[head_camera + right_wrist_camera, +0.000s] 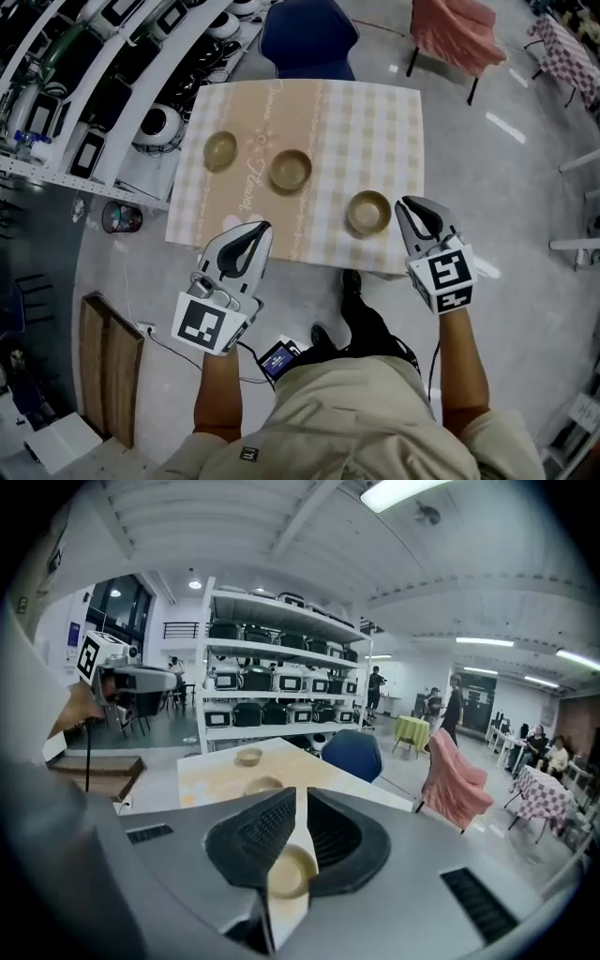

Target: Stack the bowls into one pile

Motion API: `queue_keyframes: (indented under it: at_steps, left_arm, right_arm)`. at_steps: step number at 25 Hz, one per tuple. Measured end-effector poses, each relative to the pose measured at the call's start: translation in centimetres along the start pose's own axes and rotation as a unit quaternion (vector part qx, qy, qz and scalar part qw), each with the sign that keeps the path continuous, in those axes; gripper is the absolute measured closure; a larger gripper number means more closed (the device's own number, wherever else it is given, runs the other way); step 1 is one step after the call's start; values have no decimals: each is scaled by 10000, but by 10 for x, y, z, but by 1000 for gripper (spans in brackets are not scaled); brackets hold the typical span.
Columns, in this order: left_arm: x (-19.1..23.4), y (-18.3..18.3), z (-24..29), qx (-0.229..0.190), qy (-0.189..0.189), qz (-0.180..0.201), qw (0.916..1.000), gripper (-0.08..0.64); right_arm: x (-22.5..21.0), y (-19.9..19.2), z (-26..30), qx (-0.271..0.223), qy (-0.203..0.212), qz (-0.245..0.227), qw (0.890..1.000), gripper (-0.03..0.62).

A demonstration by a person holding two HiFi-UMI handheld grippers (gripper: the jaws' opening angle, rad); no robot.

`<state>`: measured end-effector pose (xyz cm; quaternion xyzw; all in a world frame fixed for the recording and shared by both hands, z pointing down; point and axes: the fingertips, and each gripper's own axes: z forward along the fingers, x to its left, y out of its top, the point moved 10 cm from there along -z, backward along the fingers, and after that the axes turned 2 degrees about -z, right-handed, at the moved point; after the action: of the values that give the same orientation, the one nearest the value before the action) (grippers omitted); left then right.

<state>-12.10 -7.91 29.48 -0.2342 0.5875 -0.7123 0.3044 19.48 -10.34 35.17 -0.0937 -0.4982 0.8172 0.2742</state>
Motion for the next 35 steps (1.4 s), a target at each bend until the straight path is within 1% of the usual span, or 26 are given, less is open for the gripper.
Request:
queue_keyframes:
  at_steps: [8, 14, 18, 23, 29, 31, 35]
  left_arm:
    - [17, -38, 37, 330, 72, -289, 9990, 554]
    - [21, -64, 60, 529, 70, -474, 9975, 554]
    - [24, -76, 72, 641, 66, -564, 9963, 554]
    - [27, -84, 80, 736, 95, -646, 9951, 554]
    - [33, -90, 87, 795, 142, -693, 9943, 554]
    - [36, -91, 89, 801, 157, -697, 9942, 554]
    - [41, -88, 92, 792, 201, -678, 9944, 554]
  right_arm:
    - [-24, -64, 71, 727, 218, 248, 9968, 537]
    - [-31, -111, 109, 1190, 418, 428, 9911, 529]
    - [-33, -134, 127, 1435, 522, 504, 9870, 523]
    - [-33, -153, 143, 1672, 678, 541, 9821, 523]
    - [-34, -168, 158, 1949, 701, 586, 9766, 523]
    - [-35, -169, 162, 1997, 763, 717, 9742, 557]
    - [-38, -162, 163, 1976, 962, 1061, 9698, 572]
